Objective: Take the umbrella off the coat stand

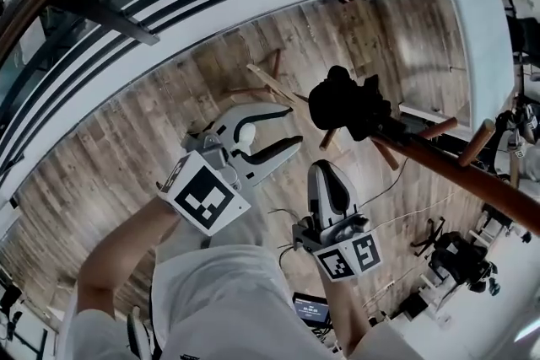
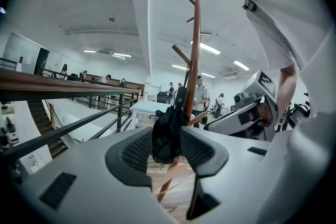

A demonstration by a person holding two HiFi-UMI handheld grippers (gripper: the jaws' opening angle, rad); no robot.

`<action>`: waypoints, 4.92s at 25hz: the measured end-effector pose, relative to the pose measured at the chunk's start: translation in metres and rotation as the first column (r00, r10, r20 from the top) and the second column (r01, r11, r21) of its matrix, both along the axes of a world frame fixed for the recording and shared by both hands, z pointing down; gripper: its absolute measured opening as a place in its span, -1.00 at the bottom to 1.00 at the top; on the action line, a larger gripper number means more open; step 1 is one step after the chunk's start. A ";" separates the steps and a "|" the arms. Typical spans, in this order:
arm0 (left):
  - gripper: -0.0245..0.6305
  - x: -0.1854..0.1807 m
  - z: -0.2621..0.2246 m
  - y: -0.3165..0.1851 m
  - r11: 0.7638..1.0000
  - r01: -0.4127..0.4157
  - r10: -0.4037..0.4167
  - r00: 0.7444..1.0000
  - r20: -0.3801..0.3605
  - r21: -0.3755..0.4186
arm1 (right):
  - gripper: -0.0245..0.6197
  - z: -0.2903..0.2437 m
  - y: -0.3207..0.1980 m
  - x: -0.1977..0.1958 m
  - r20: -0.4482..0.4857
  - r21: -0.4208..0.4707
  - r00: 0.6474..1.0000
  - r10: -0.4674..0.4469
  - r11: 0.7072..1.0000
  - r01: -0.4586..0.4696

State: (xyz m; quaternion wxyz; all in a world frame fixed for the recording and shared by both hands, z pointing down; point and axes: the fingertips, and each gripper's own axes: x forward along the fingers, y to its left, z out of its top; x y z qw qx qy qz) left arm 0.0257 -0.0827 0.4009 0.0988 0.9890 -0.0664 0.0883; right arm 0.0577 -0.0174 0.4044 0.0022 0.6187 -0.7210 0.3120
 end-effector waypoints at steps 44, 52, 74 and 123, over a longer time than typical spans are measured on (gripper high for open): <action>0.35 0.141 0.093 -0.008 0.902 -0.363 0.350 0.932 0.098 0.235 | -0.77 0.078 0.009 0.064 0.041 -0.117 0.990 0.133 0.985 -0.127; 0.35 0.156 0.092 -0.009 0.873 -0.413 0.403 0.910 0.095 0.258 | -0.76 0.078 0.010 0.067 0.050 -0.123 0.990 0.132 0.985 -0.125; -0.12 0.171 0.094 -0.001 0.790 -0.544 0.537 0.837 0.110 0.284 | -0.77 0.087 0.009 0.079 0.066 -0.147 0.988 0.137 0.981 -0.126; -0.22 0.135 0.048 0.010 0.896 -0.424 0.403 0.902 0.156 0.134 | -0.76 0.024 0.018 0.073 0.063 -0.071 0.985 0.162 0.985 -0.157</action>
